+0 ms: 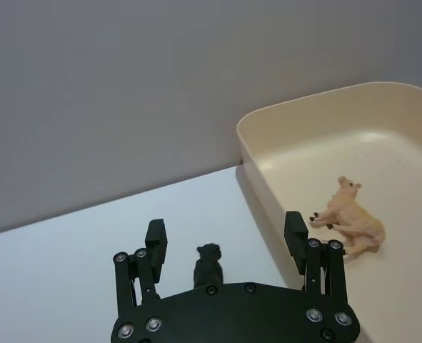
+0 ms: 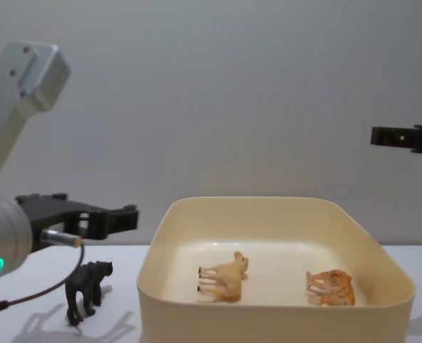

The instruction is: Pick up the toy alternately with two hands and place it into the central storage box.

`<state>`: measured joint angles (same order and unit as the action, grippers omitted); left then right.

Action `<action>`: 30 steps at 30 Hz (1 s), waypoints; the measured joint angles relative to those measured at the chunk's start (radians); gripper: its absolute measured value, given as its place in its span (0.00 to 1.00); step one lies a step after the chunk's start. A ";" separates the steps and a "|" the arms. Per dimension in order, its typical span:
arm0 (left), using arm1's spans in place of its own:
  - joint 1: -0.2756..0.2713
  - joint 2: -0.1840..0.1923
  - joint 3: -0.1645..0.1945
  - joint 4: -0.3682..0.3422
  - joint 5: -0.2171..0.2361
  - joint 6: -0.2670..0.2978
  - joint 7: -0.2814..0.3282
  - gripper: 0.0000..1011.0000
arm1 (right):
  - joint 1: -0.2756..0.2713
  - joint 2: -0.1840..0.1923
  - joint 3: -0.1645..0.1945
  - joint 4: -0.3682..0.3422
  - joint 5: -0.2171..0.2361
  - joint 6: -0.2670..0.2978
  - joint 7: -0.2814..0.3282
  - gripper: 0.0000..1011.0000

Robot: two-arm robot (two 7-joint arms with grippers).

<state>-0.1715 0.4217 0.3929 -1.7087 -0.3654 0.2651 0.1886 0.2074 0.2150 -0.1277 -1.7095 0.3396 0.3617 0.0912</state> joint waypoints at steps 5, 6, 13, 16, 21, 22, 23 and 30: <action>0.003 -0.002 -0.016 0.008 -0.040 0.024 0.045 0.99 | -0.001 0.001 0.001 -0.002 0.001 0.000 -0.001 0.99; 0.003 -0.003 -0.018 0.010 -0.045 0.026 0.048 0.99 | -0.001 0.001 0.001 -0.002 0.001 0.000 -0.001 0.99; -0.002 -0.009 -0.031 0.043 -0.075 0.047 0.056 0.99 | -0.002 0.002 0.002 -0.003 0.002 0.000 -0.002 0.99; -0.006 -0.012 -0.035 0.058 -0.081 0.053 0.050 0.99 | -0.002 0.002 0.002 -0.003 0.002 0.000 -0.002 0.99; -0.014 -0.018 -0.038 0.080 -0.083 0.063 0.023 0.99 | -0.003 0.003 0.003 -0.004 0.003 0.000 -0.002 0.99; -0.015 -0.019 -0.038 0.083 -0.083 0.064 0.021 0.99 | -0.003 0.003 0.003 -0.004 0.003 0.000 -0.002 0.99; -0.016 -0.020 -0.038 0.087 -0.083 0.065 0.018 0.99 | -0.003 0.003 0.003 -0.004 0.003 0.000 -0.002 0.99; -0.028 -0.033 -0.040 0.123 -0.082 0.076 -0.006 0.99 | -0.003 0.003 0.003 -0.004 0.003 0.000 -0.002 0.99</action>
<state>-0.1992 0.3890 0.3527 -1.5855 -0.4479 0.3412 0.1826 0.2042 0.2183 -0.1248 -1.7138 0.3424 0.3619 0.0892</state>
